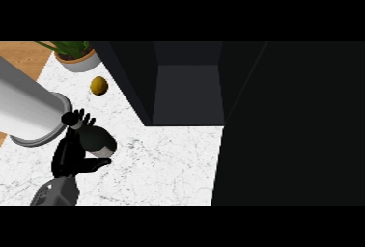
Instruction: Pick up the wine, place it into the cabinet and close the cabinet
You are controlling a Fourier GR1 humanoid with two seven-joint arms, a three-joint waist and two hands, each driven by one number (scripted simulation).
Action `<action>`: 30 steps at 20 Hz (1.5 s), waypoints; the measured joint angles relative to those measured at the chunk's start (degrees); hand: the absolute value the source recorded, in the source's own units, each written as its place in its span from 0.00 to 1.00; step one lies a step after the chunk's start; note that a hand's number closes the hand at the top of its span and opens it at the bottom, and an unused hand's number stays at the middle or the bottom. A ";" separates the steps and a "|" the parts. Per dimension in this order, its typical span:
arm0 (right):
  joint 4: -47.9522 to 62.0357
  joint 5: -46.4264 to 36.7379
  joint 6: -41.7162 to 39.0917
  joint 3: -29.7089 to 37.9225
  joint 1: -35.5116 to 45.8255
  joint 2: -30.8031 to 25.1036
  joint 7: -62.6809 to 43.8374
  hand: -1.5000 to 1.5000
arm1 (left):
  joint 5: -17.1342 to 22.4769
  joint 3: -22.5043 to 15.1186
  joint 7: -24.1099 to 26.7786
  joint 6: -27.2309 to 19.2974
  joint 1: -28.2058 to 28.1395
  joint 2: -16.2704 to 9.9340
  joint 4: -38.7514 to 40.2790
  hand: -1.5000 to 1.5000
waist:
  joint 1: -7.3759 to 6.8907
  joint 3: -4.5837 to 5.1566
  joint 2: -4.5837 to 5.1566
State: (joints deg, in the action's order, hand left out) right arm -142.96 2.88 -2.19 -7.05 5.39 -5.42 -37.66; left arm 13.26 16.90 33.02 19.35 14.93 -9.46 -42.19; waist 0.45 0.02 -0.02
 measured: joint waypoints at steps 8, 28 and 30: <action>-0.07 0.17 0.04 -0.11 0.13 -0.05 -1.12 0.00 | -1.32 -1.87 5.29 4.91 1.77 -0.67 4.33 1.00 | 0.10 -0.10 -0.09; 0.17 0.19 -0.23 0.62 -0.06 0.66 -0.65 0.00 | -6.65 -7.34 7.37 -5.39 -10.06 0.02 -18.57 1.00 | -0.60 -0.08 -0.22; 0.13 0.13 0.13 -0.09 -0.10 0.97 -1.25 0.00 | -6.17 -7.16 6.84 -6.09 -10.67 0.20 -21.61 1.00 | -0.55 -0.07 -0.19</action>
State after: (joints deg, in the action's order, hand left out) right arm -142.83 3.01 -2.06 -7.14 5.30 -4.45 -38.90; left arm 7.09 9.74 39.87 13.26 4.25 -9.26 -63.80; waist -0.10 -0.05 -0.21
